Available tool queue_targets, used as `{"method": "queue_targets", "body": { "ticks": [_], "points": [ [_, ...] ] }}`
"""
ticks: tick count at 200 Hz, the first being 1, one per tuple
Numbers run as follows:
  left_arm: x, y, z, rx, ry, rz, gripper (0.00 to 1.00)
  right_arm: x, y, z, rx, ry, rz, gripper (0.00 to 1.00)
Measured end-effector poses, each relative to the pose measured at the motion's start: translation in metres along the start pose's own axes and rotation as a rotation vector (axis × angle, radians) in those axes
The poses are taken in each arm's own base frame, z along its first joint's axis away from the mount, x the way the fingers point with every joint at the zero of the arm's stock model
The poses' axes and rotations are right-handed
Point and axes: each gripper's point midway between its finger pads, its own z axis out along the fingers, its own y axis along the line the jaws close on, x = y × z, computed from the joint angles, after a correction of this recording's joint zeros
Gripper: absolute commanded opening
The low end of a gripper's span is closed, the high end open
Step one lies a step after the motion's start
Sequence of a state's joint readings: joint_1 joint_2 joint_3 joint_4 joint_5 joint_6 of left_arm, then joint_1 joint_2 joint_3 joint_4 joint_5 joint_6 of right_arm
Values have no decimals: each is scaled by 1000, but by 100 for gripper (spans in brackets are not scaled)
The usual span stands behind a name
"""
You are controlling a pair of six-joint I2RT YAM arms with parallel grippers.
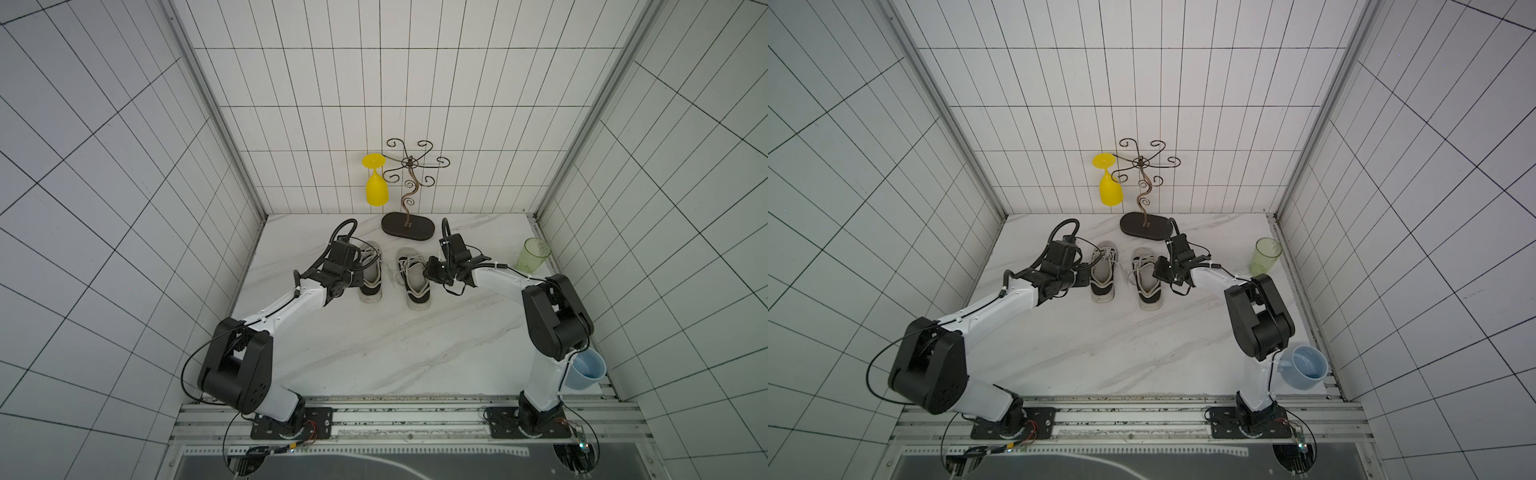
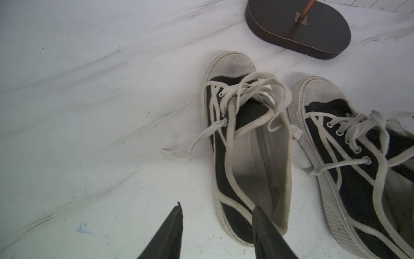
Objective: Insert the insole into the shoe
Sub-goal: Move the shoe to the center of the board, then reset both arms
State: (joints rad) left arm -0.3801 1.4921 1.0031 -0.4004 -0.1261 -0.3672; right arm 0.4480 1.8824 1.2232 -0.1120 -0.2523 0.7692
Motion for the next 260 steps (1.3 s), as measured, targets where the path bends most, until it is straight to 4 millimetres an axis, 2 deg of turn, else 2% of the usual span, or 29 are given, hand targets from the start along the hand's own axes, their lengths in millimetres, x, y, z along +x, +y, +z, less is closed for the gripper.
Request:
{"method": "queue_targets", "body": {
  "ticks": [29, 75, 94, 110, 121, 146, 170, 176, 181, 183, 185, 188, 190, 192, 209, 229, 243, 250, 260],
  "points": [
    [1, 11, -7, -24, -6, -38, 49, -3, 6, 7, -28, -19, 73, 8],
    [-2, 12, -12, -22, -18, -59, 49, -6, 11, 20, -71, -29, 144, 7],
    [-2, 13, -12, -23, -18, -63, 49, -3, 11, 31, -89, -17, 159, 8],
    [-3, 13, -12, -24, -18, -63, 49, -6, 13, 33, -98, -21, 154, 10],
    [-3, 14, -13, -24, -20, -65, 49, -6, 14, 32, -100, -21, 146, 17],
    [-6, 17, -15, -27, -28, -72, 49, -9, 20, 28, -120, -30, 130, 51],
    [-9, 24, -15, -37, -35, -85, 51, -15, 29, 12, -136, -47, 96, 65],
    [-10, 26, -15, -41, -37, -87, 54, -18, 31, 6, -138, -54, 83, 70],
    [-11, 29, -15, -46, -39, -88, 59, -21, 33, 1, -143, -61, 74, 93],
    [-12, 29, -15, -47, -40, -90, 61, -22, 33, -2, -144, -64, 68, 98],
    [-12, 30, -15, -49, -41, -85, 70, -24, 34, -5, -148, -70, 61, 99],
    [-13, 31, -16, -52, -43, -90, 89, -27, 35, -9, -149, -76, 54, 99],
    [-14, 32, -16, -54, -45, -94, 95, -29, 36, -13, -152, -83, 44, 99],
    [-15, 33, -16, -57, -47, -85, 97, -31, 37, -16, -153, -88, 37, 99],
    [-23, 44, -17, -82, -74, -107, 98, -52, 41, -54, -161, -163, -43, 99],
    [-38, 68, -24, -147, -142, -133, 98, -83, 30, -122, -122, -366, -154, 99],
    [-48, 91, -32, -229, -243, -130, 96, -96, 4, -168, -56, -556, -223, 99],
    [-47, 102, -35, -268, -285, -104, 96, -100, -16, -189, -9, -669, -256, 99],
    [-40, 116, -34, -322, -327, -51, 96, -99, -49, -204, 77, -789, -286, 99]
  ]
}}
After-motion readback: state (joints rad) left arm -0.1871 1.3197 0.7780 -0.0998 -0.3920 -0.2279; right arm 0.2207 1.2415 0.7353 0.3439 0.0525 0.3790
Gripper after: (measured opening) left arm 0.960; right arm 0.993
